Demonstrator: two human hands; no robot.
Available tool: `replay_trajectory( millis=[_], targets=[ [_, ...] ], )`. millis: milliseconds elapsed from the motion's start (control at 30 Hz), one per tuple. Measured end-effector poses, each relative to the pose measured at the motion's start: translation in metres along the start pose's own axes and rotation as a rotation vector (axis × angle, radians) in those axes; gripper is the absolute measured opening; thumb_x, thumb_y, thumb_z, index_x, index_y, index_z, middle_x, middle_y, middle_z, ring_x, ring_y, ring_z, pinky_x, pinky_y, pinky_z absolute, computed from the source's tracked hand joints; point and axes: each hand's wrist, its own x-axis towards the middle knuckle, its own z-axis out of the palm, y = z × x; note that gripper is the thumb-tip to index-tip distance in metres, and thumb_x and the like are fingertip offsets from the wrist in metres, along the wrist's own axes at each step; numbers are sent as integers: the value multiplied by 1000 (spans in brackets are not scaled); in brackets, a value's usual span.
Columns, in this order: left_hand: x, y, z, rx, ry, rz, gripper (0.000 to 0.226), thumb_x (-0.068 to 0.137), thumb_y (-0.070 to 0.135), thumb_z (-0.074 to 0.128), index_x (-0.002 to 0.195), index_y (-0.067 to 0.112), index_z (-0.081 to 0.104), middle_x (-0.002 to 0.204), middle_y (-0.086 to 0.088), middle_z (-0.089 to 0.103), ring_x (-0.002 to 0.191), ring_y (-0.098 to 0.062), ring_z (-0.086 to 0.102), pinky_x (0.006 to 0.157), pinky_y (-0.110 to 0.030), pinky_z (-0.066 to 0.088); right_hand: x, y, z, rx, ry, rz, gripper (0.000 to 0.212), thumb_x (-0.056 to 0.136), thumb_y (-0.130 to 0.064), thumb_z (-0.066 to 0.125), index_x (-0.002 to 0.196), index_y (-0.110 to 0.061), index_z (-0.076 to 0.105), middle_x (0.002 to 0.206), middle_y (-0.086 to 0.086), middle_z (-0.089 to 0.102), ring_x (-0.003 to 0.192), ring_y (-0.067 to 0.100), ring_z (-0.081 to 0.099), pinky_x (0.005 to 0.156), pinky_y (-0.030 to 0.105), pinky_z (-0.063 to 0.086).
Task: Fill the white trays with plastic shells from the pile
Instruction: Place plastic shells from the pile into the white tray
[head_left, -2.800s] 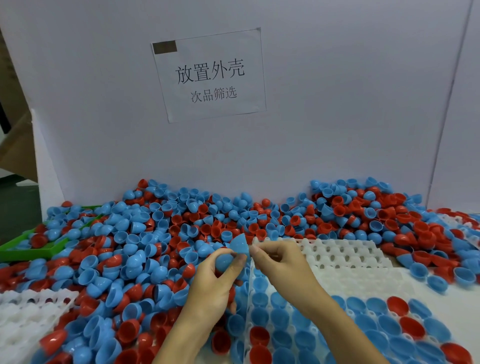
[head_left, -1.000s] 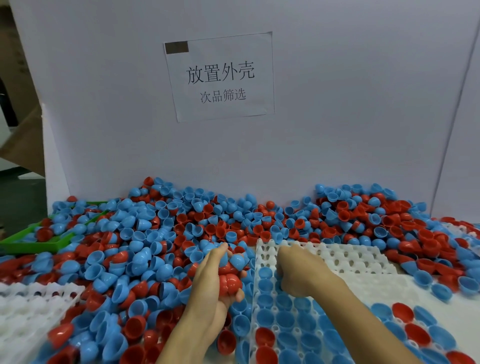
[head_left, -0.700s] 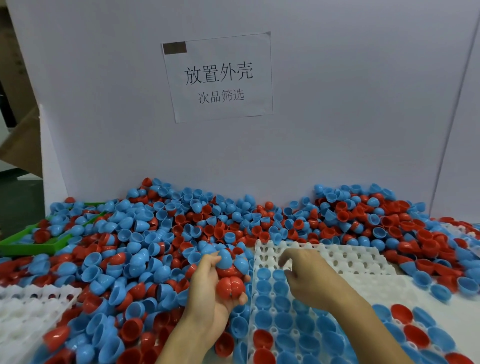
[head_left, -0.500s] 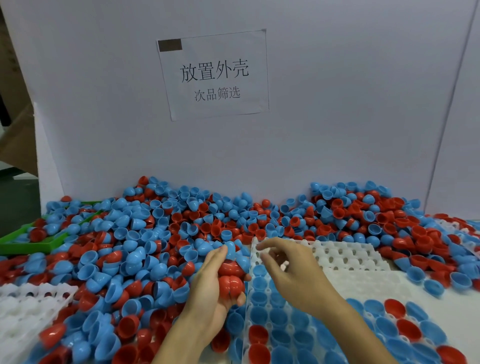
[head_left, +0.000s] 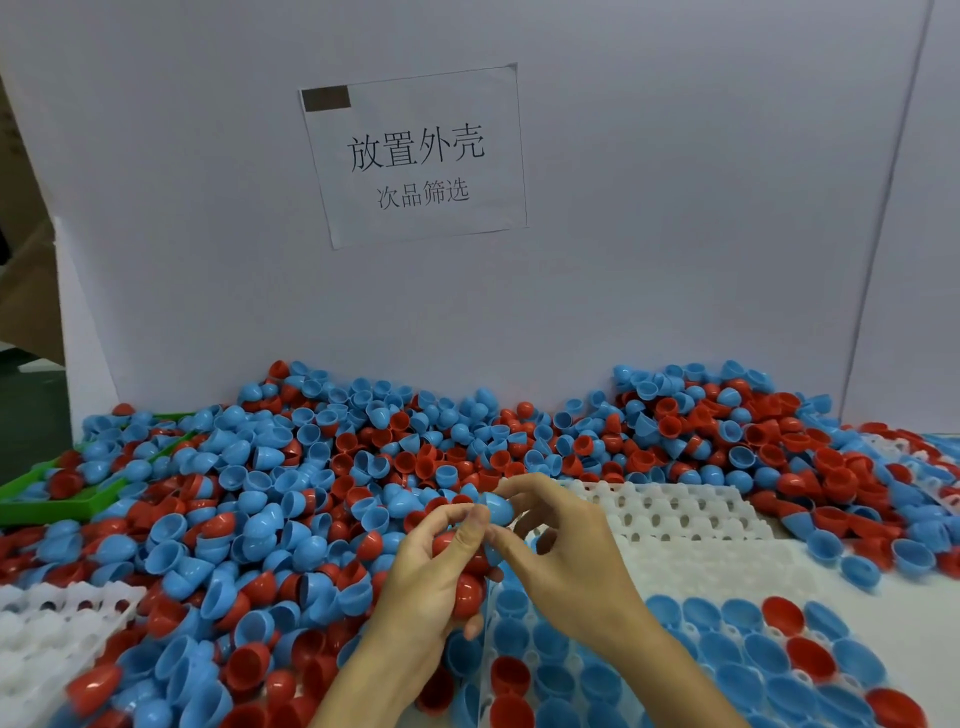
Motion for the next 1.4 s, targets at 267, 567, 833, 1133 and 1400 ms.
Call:
replay_trajectory(
  millis=[267, 567, 833, 1133, 1400],
  targets=[
    [1, -2, -5, 56, 14, -14, 56, 62, 47, 82, 107, 16, 71, 75, -20, 68, 49, -17, 57, 33, -24, 36, 4, 4, -9, 137, 119, 136, 23, 81, -26, 81, 98, -29, 66, 88, -10, 71, 79, 8, 69, 68, 25, 56],
    [-2, -2, -1, 98, -27, 18, 35, 62, 46, 82, 92, 28, 78, 69, -9, 64, 48, -15, 50, 35, -22, 35, 5, -1, -5, 267, 92, 148, 23, 86, -25, 77, 106, -31, 68, 76, -2, 72, 76, 11, 71, 71, 23, 56],
    [4, 0, -5, -146, 104, -15, 46, 66, 38, 79, 101, 9, 71, 71, -14, 64, 44, -15, 50, 31, -21, 32, 0, -3, -3, 202, -63, 176, 25, 85, -31, 78, 96, -25, 56, 69, 9, 70, 66, 24, 67, 63, 31, 54],
    [3, 1, -3, -136, 74, -33, 37, 65, 40, 78, 90, 14, 77, 65, -10, 59, 38, -15, 44, 31, -20, 32, -1, -5, -3, 135, -77, 115, 20, 99, -36, 58, 85, -27, 70, 80, -4, 70, 76, 12, 66, 75, 33, 56],
    [0, 2, -3, -19, -53, -90, 42, 71, 51, 72, 98, 20, 79, 64, -11, 58, 41, -17, 43, 32, -20, 32, 0, -5, -7, 116, -93, 29, 18, 85, -11, 76, 87, -28, 77, 74, -6, 64, 68, 7, 58, 60, 23, 46]
  ],
)
